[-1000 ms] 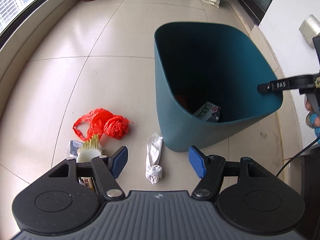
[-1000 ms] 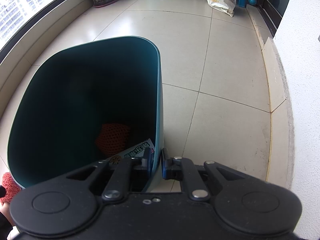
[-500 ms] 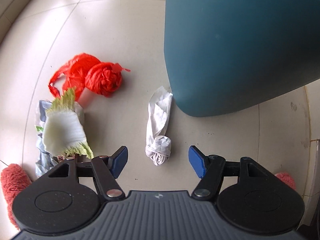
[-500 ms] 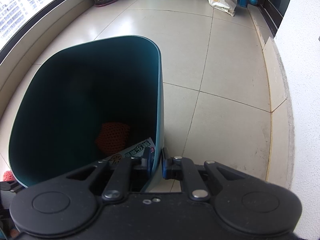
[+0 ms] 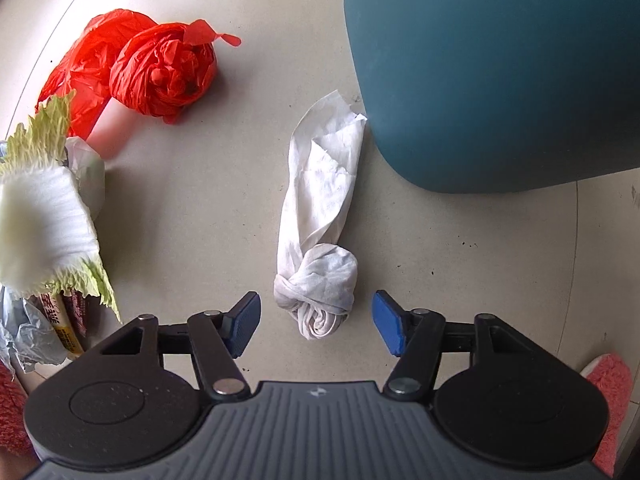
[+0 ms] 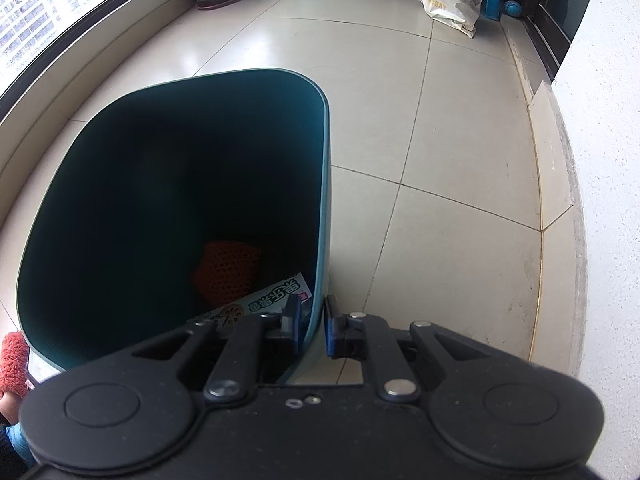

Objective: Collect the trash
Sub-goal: 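Move the left gripper to the crumpled white tissue and grasp it, then carry the white tissue into the teal bin and open the left gripper, then move the left gripper to the white cabbage leaf and grasp it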

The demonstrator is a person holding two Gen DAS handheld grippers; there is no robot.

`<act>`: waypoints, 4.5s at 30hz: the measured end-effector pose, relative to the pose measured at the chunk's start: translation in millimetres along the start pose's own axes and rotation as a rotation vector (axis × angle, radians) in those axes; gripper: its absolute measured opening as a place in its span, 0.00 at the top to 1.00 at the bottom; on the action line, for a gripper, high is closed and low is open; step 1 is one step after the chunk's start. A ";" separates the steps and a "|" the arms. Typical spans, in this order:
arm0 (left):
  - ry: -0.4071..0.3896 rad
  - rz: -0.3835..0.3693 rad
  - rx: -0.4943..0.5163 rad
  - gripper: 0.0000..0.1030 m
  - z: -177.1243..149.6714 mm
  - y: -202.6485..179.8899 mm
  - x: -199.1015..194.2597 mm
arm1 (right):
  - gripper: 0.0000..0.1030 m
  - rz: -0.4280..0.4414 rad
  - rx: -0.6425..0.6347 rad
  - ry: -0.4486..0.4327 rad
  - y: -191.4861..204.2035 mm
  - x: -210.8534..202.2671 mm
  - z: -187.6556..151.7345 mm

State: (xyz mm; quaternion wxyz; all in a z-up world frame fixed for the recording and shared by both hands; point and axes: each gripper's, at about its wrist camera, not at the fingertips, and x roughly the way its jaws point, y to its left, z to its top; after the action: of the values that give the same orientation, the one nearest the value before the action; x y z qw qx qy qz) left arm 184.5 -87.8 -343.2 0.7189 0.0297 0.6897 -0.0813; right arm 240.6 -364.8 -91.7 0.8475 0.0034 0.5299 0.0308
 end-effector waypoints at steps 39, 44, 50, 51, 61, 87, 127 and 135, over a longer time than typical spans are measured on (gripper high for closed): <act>-0.173 0.173 -0.061 0.68 8.3 29.2 -193.3 | 0.91 -0.012 0.051 0.011 2.6 2.9 1.7; -0.214 0.144 -0.069 0.68 8.7 19.4 -240.7 | 0.91 -0.013 0.048 0.011 1.5 3.8 3.0; -0.288 0.081 -0.059 0.68 13.9 4.0 -297.3 | 0.91 -0.006 0.054 0.011 -1.5 3.6 3.0; -0.303 0.068 -0.052 0.68 18.8 -5.7 -302.7 | 0.91 -0.005 0.055 0.011 -1.6 3.6 2.9; -0.343 -0.004 0.019 0.68 44.6 -62.1 -323.2 | 0.91 0.003 0.061 0.012 -5.6 2.7 2.9; -0.131 0.016 0.096 0.67 121.4 -137.9 -172.3 | 0.90 0.013 0.046 0.004 -7.0 -0.6 0.1; -0.312 -0.102 0.127 0.39 78.5 -100.6 -252.5 | 0.90 0.009 0.041 0.006 -4.4 0.1 -0.3; -0.396 -0.087 0.096 0.32 56.1 -70.6 -295.8 | 0.90 0.007 0.038 0.007 -3.0 0.2 -0.4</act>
State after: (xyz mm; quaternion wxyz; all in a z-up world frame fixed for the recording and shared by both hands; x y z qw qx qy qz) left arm 218.2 -143.5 -40.9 0.8339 0.0175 0.5310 -0.1495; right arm 240.5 -367.8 -92.2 0.8452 0.0212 0.5335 0.0239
